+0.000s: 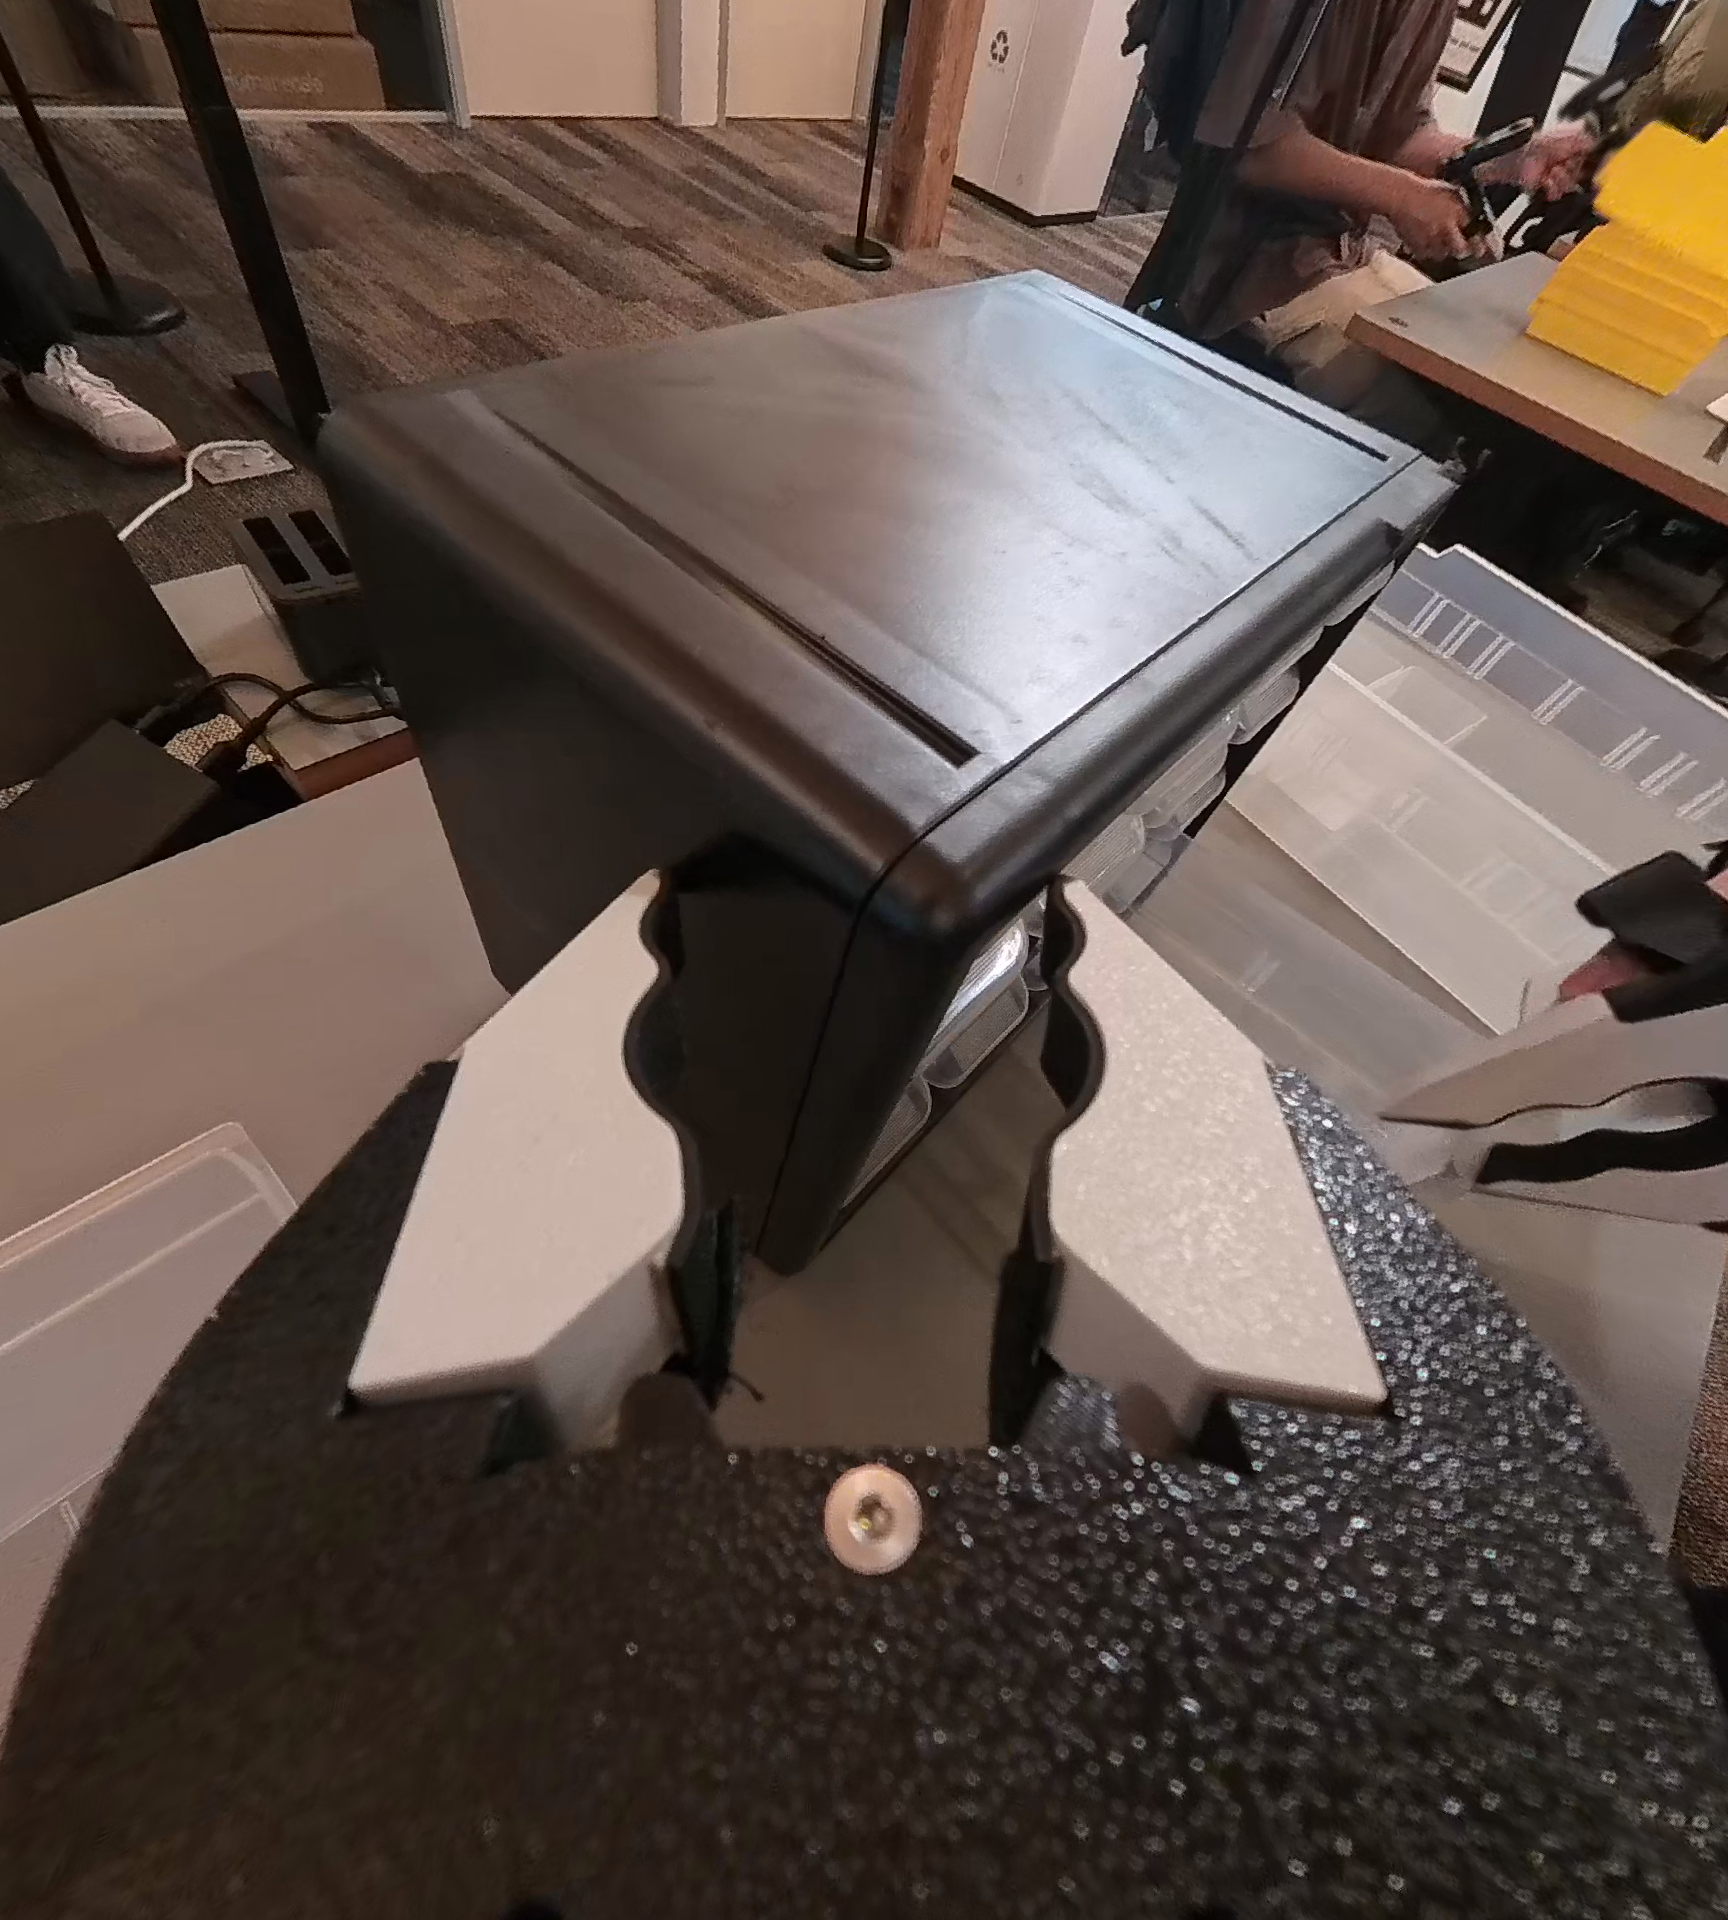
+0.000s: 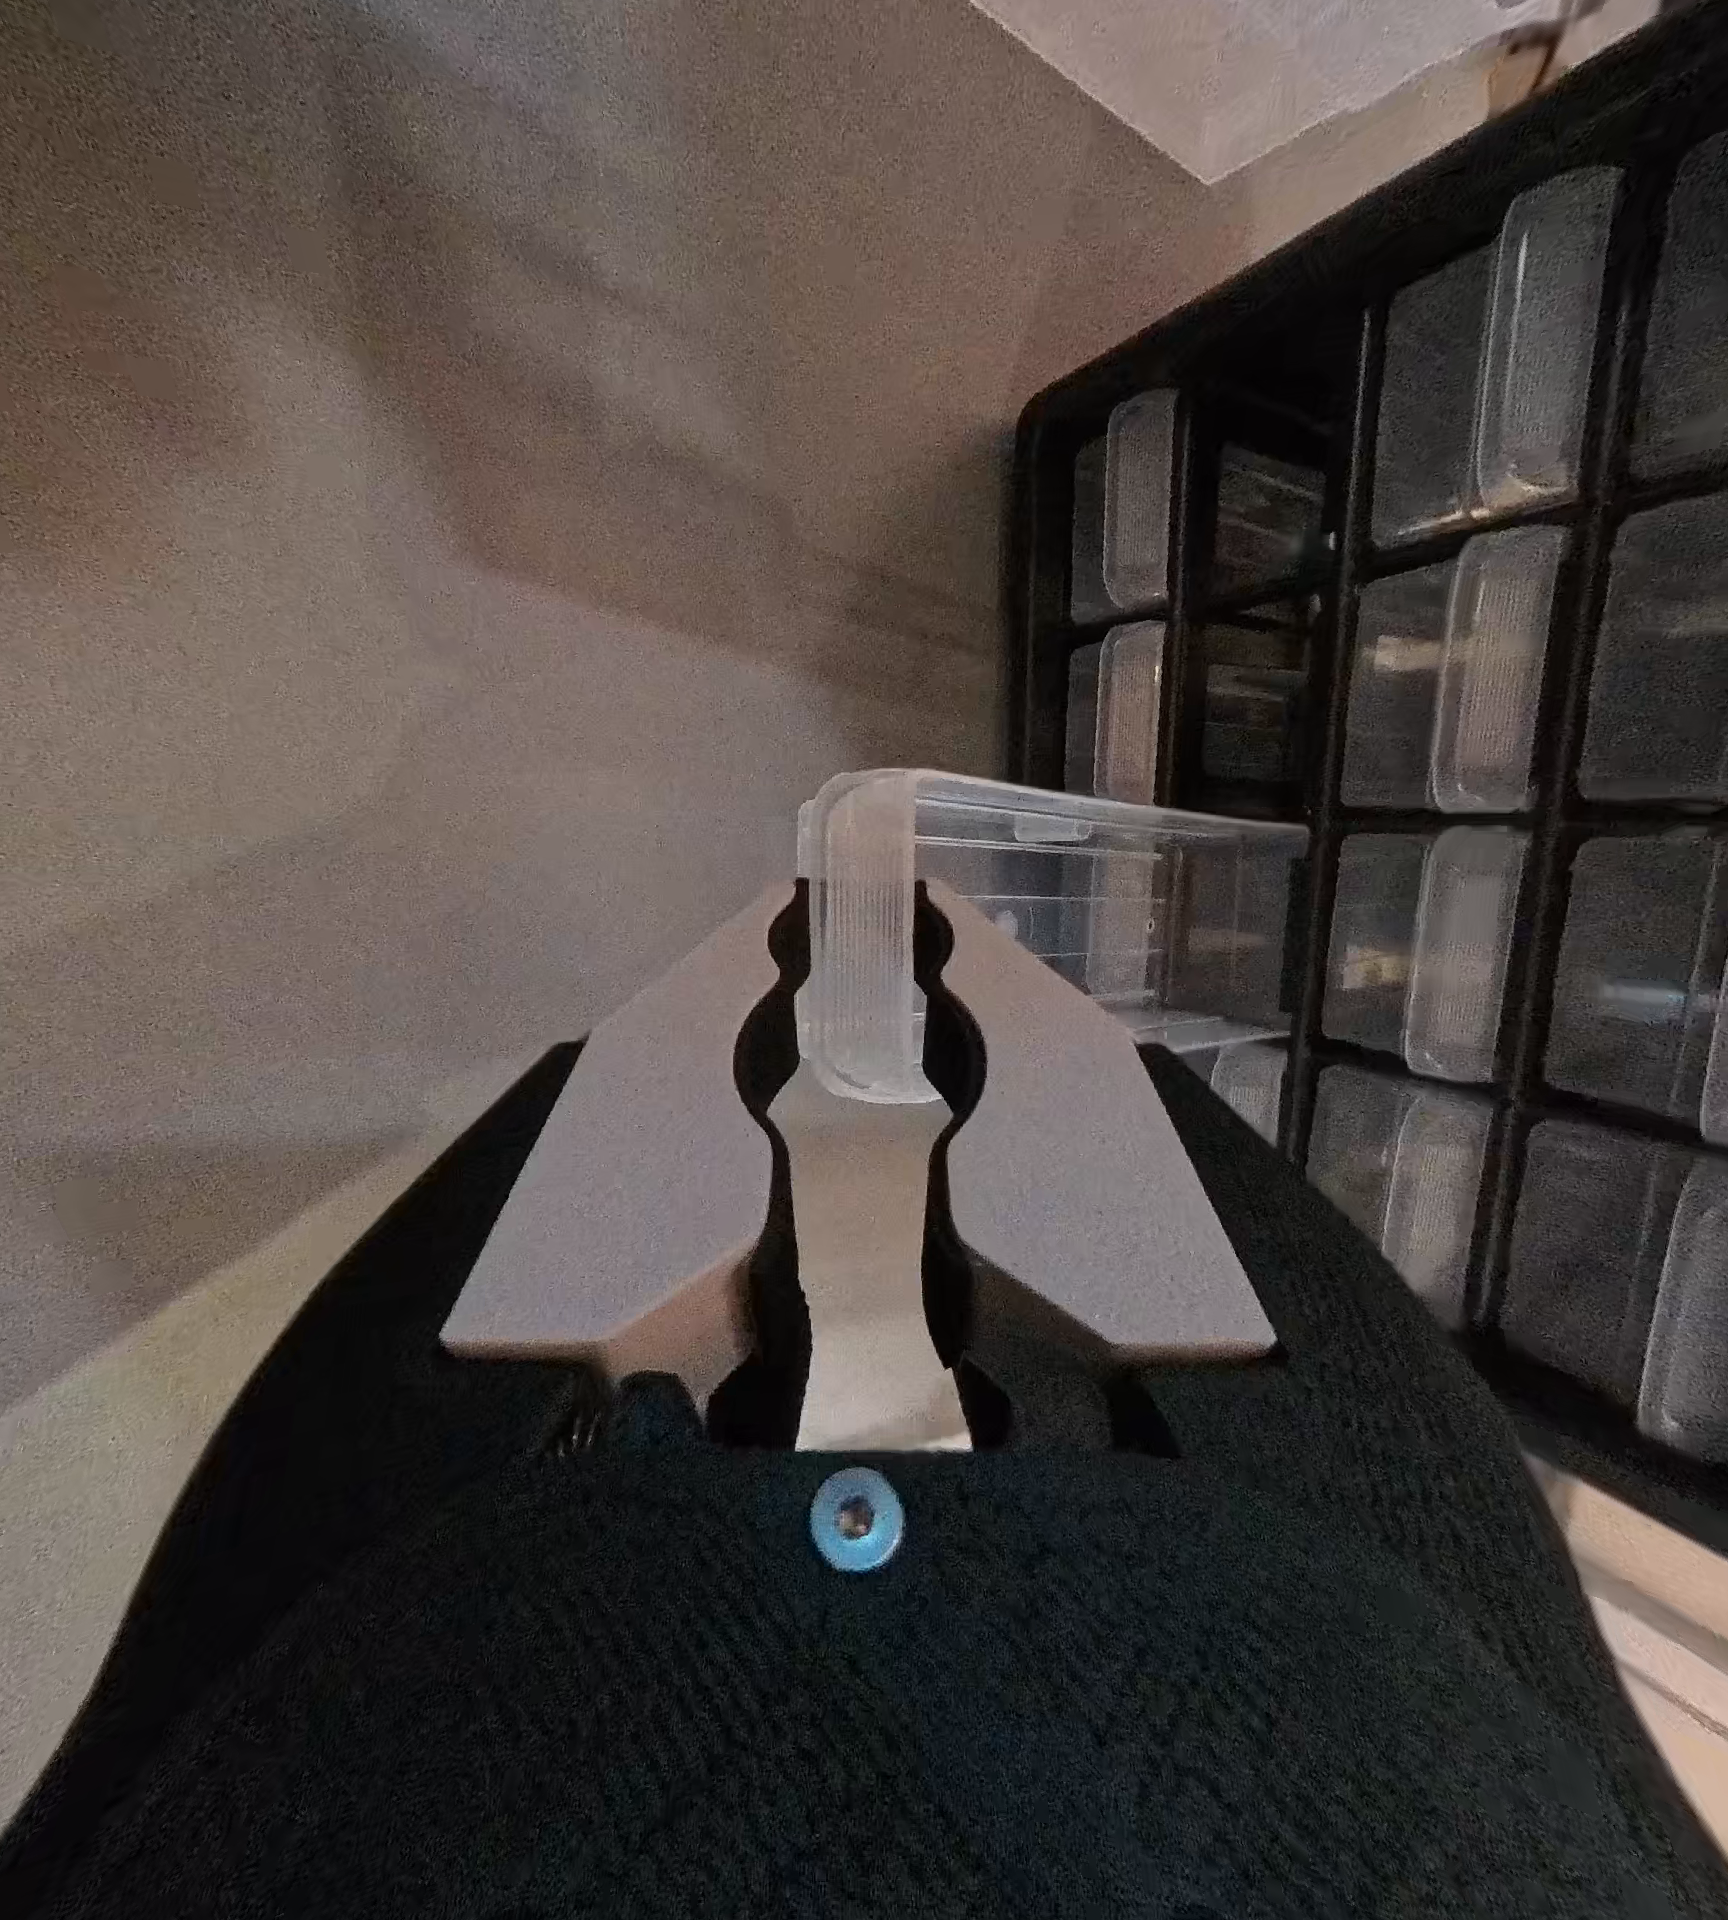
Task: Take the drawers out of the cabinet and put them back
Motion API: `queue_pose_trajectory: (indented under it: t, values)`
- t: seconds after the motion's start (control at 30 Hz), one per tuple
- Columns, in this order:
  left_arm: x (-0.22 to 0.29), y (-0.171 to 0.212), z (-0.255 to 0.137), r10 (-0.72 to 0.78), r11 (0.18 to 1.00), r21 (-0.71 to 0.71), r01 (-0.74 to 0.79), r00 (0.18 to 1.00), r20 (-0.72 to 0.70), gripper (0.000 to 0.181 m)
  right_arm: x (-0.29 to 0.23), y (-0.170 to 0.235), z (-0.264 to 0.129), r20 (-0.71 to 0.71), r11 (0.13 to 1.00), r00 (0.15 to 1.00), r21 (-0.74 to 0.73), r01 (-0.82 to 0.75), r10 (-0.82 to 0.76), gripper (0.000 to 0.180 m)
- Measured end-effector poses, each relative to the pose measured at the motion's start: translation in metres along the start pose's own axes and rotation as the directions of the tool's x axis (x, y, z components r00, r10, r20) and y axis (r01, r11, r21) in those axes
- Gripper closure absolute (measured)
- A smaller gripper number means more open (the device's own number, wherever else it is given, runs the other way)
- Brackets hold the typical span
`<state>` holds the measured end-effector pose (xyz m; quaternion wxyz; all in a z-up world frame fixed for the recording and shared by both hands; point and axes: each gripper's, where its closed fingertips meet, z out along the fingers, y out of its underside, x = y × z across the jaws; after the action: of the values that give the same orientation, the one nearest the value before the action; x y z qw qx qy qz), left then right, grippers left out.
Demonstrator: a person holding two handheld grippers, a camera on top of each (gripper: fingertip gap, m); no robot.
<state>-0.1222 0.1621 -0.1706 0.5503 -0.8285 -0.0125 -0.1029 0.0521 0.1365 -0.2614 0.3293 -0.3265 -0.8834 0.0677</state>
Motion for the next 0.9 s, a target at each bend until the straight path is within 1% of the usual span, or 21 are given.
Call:
queue_pose_trajectory:
  t: [0.03, 0.17, 0.23, 0.33, 0.47, 0.6, 0.67, 0.73, 0.8, 0.83, 0.9]
  values:
    - [0.000, 0.000, 0.000, 0.000, 1.000, 0.000, 0.000, 1.000, 0.000, 0.112, 0.001, 0.000, -0.002, 0.009, 1.000, 1.000, 0.021, -0.015, 0.015, 0.162]
    - [0.000, 0.000, 0.000, -0.003, 1.000, 0.000, 0.003, 1.000, -0.002, 0.112, 0.010, -0.004, -0.020, 0.071, 0.976, 0.991, 0.178, -0.126, 0.115, 0.162]
    - [0.000, 0.000, 0.000, -0.003, 1.000, -0.001, 0.003, 1.000, -0.002, 0.112, 0.016, -0.006, -0.029, 0.116, 0.943, 0.978, 0.266, -0.200, 0.175, 0.162]
    - [0.000, 0.000, 0.000, -0.004, 1.000, -0.001, 0.004, 1.000, -0.003, 0.112, 0.020, -0.007, -0.035, 0.167, 0.896, 0.956, 0.341, -0.284, 0.239, 0.162]
    - [0.000, 0.000, 0.000, -0.003, 1.000, -0.002, 0.003, 1.000, -0.003, 0.112, 0.017, -0.009, -0.032, 0.150, 0.892, 0.961, 0.361, -0.273, 0.233, 0.162]
    - [0.000, 0.000, 0.000, -0.003, 1.000, -0.001, 0.003, 1.000, -0.003, 0.112, 0.007, -0.009, -0.032, 0.137, 0.925, 0.974, 0.316, -0.214, 0.179, 0.162]
    - [0.000, 0.000, 0.000, -0.003, 1.000, -0.001, 0.003, 1.000, -0.003, 0.112, 0.006, -0.010, -0.039, 0.102, 0.941, 0.979, 0.277, -0.197, 0.175, 0.162]
    - [0.000, 0.000, 0.000, -0.004, 1.000, -0.001, 0.004, 1.000, -0.003, 0.112, 0.010, -0.013, -0.053, 0.036, 0.950, 0.981, 0.248, -0.192, 0.189, 0.162]
    - [0.000, 0.000, 0.000, -0.004, 1.000, -0.001, 0.004, 1.000, -0.004, 0.112, 0.019, -0.011, -0.074, -0.042, 0.945, 0.965, 0.219, -0.243, 0.258, 0.162]
    - [0.000, 0.000, 0.000, -0.006, 1.000, -0.001, 0.006, 1.000, -0.005, 0.112, 0.026, -0.004, -0.087, -0.105, 0.941, 0.948, 0.195, -0.275, 0.299, 0.162]
    - [0.000, 0.000, 0.000, -0.007, 1.000, -0.001, 0.007, 1.000, -0.006, 0.112, 0.039, 0.017, -0.117, -0.218, 0.914, 0.890, 0.158, -0.373, 0.401, 0.162]
